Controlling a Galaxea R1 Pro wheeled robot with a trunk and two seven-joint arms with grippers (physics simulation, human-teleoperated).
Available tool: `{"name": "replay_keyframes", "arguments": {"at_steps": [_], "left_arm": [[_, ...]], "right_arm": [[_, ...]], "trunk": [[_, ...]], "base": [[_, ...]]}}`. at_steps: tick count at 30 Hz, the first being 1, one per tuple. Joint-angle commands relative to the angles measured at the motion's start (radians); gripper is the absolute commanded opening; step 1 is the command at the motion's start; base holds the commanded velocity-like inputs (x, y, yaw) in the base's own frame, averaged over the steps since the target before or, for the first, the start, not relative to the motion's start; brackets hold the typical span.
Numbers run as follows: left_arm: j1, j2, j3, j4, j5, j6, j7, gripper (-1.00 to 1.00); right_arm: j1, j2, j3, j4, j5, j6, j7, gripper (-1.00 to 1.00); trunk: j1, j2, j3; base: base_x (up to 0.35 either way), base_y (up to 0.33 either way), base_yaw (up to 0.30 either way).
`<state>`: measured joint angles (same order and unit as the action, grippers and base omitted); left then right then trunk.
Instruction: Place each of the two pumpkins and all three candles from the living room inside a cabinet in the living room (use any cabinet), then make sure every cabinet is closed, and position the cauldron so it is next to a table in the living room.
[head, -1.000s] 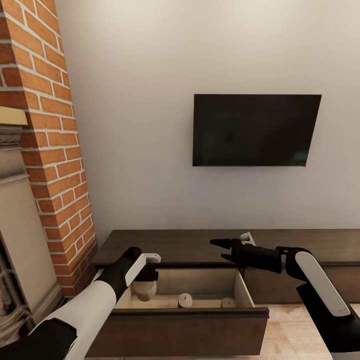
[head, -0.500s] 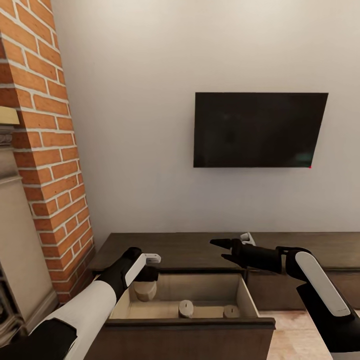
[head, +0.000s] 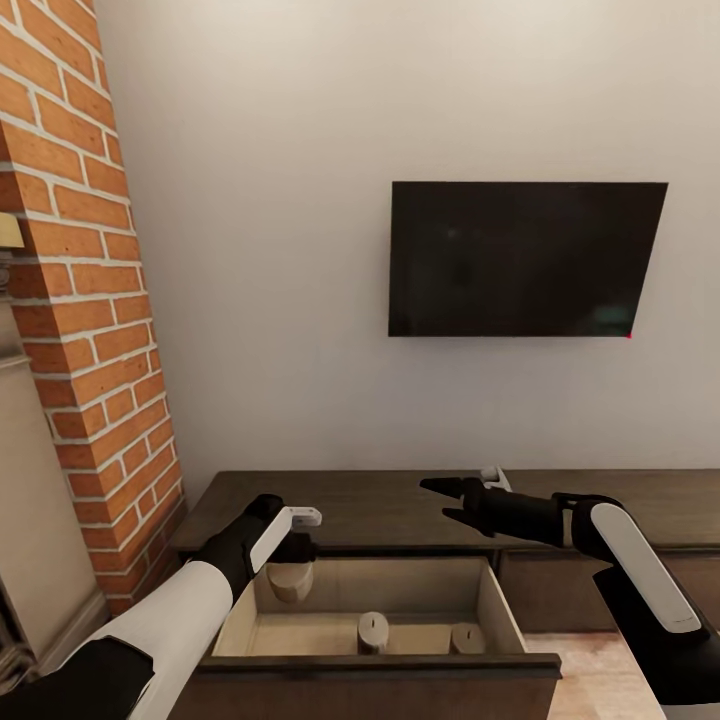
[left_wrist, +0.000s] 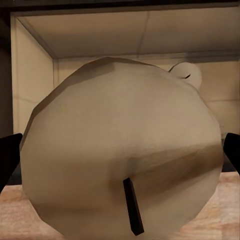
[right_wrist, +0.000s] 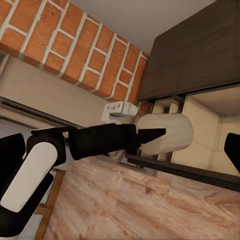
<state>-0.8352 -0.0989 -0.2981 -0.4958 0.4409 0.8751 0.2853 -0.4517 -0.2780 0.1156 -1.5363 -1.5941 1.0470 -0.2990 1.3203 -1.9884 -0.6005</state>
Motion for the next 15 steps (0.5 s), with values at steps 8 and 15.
{"name": "replay_keyframes", "arguments": {"at_steps": [8, 15], "left_arm": [[-0.001, 0.001, -0.006, 0.004, 0.010, 0.006, 0.009, -1.00], [-0.001, 0.001, -0.006, 0.009, 0.010, 0.018, 0.007, -1.00]], "right_arm": [[-0.001, -0.001, 0.001, -0.001, -0.010, 0.000, -0.010, 1.00], [-0.001, 0.000, 0.001, -0.001, -0.010, 0.000, -0.010, 1.00]], "trunk": [[0.008, -0.015, -0.007], [0.034, -0.064, -0.029]], "base": [[0.005, 0.000, 0.000], [0.000, 0.000, 0.000]]}}
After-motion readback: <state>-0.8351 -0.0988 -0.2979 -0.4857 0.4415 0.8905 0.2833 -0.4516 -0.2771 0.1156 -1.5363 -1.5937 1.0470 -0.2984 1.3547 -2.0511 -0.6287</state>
